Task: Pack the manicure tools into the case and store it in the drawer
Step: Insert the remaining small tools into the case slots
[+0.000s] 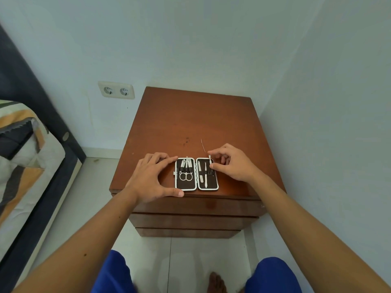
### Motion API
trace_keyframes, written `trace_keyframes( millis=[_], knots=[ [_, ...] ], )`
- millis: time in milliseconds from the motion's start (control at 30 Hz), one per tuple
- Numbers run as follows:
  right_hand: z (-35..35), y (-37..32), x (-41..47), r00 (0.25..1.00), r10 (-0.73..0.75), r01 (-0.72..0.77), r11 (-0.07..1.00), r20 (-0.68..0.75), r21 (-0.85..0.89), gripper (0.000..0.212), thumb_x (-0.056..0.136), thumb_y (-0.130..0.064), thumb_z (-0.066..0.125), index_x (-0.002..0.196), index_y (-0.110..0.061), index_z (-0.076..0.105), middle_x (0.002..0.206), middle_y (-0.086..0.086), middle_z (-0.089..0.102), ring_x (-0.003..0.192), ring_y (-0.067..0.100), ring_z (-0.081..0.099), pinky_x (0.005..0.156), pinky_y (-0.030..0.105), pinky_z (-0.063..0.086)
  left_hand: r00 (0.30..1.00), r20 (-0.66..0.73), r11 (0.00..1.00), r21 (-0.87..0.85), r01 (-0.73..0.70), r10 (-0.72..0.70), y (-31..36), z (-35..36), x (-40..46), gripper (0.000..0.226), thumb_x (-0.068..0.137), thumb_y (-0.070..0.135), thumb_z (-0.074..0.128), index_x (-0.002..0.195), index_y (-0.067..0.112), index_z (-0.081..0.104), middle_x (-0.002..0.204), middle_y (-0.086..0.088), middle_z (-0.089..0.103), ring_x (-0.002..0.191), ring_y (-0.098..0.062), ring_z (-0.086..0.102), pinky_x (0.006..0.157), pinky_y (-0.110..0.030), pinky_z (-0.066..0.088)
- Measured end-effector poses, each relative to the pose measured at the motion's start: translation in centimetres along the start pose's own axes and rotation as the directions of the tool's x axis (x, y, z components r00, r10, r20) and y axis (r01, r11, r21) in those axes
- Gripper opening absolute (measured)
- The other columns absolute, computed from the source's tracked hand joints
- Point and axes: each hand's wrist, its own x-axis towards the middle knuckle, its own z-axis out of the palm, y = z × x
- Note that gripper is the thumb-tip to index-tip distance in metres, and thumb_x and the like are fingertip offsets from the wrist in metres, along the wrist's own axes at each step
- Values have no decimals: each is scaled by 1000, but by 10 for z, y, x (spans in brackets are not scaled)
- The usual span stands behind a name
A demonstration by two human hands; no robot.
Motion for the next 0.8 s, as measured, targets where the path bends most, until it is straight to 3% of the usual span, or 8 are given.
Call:
trace_keyframes(
  millis=[233,467,800],
  knots=[
    [-3,-6,-8,998,-51,56,987,35,-149,38,92,-33,79,129,-31,74,108,-14,56,81,6,55,80,20,46,1000,1,1000,2,1,-1,1,-1,0,123,52,104,56,156,41,40,142,17,41,134,-10,31,112,-32,24],
    [-16,-9,-20,983,10,30,977,184,-210,68,86,-54,78,149,-42,54,122,-19,46,101,9,55,92,26,51,1000,-4,1000,-6,0,0,1,-1,-1,122,52,103,58,156,41,40,141,18,41,133,-9,32,111,-30,23],
    [-14,-8,-27,983,-13,57,970,182,-238,61,86,-56,78,142,-36,64,128,-20,45,106,11,57,97,33,54,1000,-2,1000,-5,6,-6,1,0,0,122,52,103,57,155,41,41,141,18,41,133,-10,32,113,-31,24]
  ],
)
